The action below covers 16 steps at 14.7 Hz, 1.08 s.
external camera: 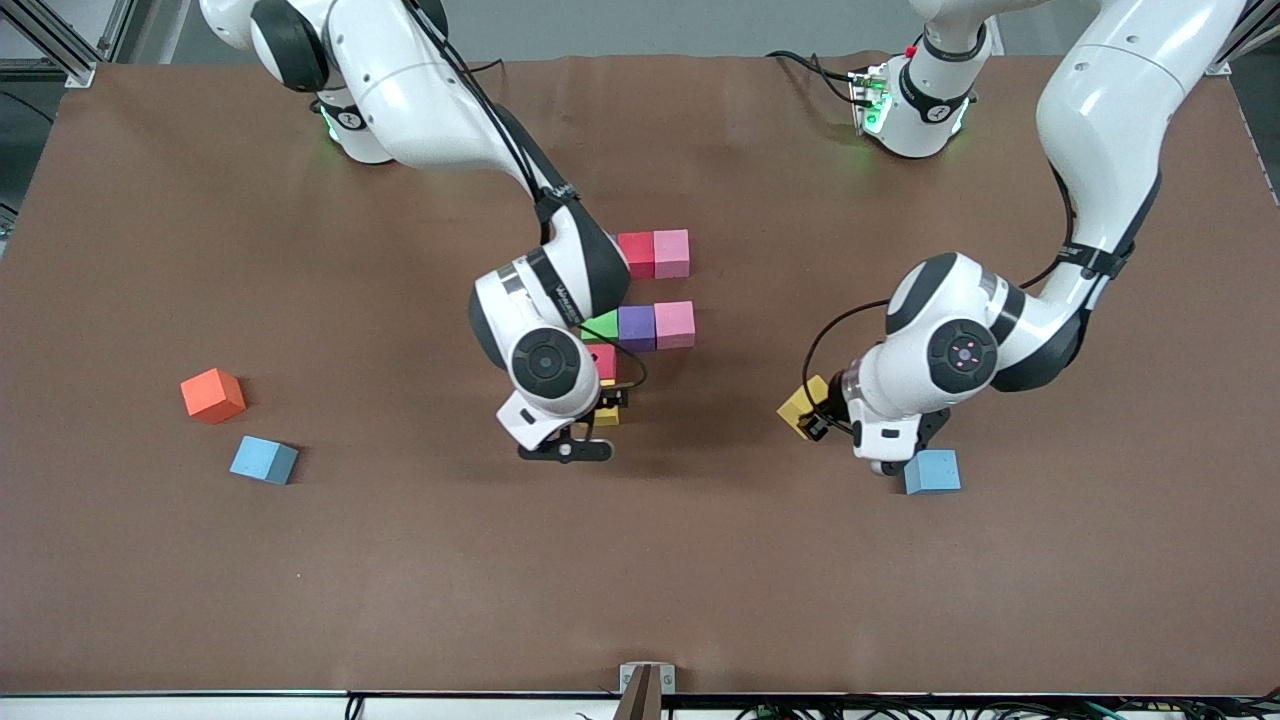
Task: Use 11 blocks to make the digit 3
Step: 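Lower the yellow cube below the red cube and open the right gripper, then withdraw the right gripper while the left gripper carries yellow to the column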
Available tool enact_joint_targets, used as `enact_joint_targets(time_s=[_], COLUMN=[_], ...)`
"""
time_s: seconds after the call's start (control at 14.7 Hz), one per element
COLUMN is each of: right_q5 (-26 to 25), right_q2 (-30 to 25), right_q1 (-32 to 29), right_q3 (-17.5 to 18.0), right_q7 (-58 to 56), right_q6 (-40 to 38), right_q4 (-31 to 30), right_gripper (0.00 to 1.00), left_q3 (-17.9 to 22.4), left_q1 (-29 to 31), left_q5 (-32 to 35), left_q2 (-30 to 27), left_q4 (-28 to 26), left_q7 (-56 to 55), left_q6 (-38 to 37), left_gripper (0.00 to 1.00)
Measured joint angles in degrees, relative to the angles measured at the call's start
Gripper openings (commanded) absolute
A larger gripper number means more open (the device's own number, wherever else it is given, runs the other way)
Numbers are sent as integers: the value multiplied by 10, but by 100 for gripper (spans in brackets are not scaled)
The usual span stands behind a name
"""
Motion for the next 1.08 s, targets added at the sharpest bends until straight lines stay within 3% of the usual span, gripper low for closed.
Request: enact_joint_targets(time_s=[0.34, 0.54, 0.75, 0.88, 1.08], right_q5=[0, 0, -2, -35, -112], right_q2=[-69, -91, -143, -191, -260], right_q1=[-49, -100, -157, -196, -286], right_q3=[-76, -91, -91, -72, 30], right_q7=[-3, -45, -75, -91, -129], right_q6=[-37, -42, -63, -98, -110], right_q4=[-2, -16, -29, -32, -38], right_gripper=[100, 100, 100, 100, 100], left_q3=[-1, 5, 55, 107, 158], left_q1=[-52, -104, -177, -237, -304], left_q5=[0, 0, 0, 0, 0], left_q2=[5, 25, 49, 63, 83], left_q4=[1, 26, 73, 99, 130], left_q7=[-156, -301, -424, -481, -562], left_q6=[29, 48, 54, 57, 76], left_gripper=[16, 15, 14, 14, 14])
